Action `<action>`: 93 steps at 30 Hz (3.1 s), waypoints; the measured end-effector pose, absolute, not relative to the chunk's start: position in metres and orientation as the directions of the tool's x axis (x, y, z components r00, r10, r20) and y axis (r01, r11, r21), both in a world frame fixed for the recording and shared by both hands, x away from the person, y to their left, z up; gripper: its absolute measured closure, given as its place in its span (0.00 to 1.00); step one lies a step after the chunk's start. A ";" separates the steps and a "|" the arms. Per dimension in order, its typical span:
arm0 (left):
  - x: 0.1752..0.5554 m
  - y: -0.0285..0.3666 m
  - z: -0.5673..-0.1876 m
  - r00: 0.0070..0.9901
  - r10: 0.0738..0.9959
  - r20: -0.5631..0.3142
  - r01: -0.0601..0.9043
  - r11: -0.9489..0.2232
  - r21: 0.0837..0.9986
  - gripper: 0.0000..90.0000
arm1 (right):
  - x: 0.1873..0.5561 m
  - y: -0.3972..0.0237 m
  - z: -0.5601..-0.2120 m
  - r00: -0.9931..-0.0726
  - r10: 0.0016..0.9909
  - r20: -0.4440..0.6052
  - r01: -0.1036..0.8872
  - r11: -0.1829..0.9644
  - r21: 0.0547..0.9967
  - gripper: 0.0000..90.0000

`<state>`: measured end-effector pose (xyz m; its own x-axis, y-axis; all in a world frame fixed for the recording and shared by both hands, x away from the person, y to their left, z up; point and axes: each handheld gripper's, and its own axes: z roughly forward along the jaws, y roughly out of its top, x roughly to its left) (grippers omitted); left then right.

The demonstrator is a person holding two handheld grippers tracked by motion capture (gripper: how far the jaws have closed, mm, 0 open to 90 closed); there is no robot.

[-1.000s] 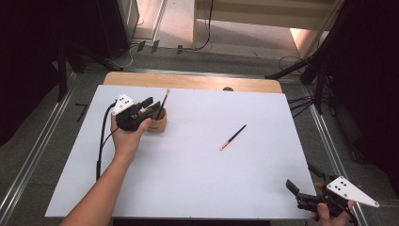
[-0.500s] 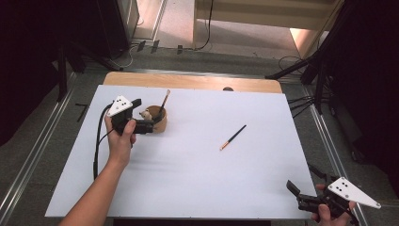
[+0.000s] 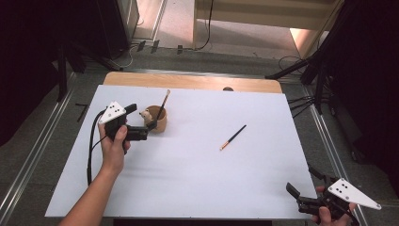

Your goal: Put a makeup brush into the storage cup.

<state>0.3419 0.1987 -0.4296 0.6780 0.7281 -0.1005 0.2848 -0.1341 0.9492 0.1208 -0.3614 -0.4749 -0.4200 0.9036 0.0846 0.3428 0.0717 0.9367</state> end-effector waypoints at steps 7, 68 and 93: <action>0.332 0.204 -0.431 0.682 0.725 -0.093 0.280 -0.141 0.950 0.00 | 0.121 -0.362 -0.475 -0.410 0.907 0.095 0.347 0.058 0.936 0.00; 0.216 0.311 -0.454 0.583 0.807 -0.091 0.307 -0.115 0.945 0.00 | 0.124 -0.363 -0.476 -0.407 0.907 0.108 0.338 0.039 0.940 0.00; 0.212 0.319 -0.462 0.578 0.814 -0.060 0.310 -0.151 0.939 0.00 | 0.163 -0.331 -0.443 -0.503 0.862 0.065 0.348 0.133 0.928 0.00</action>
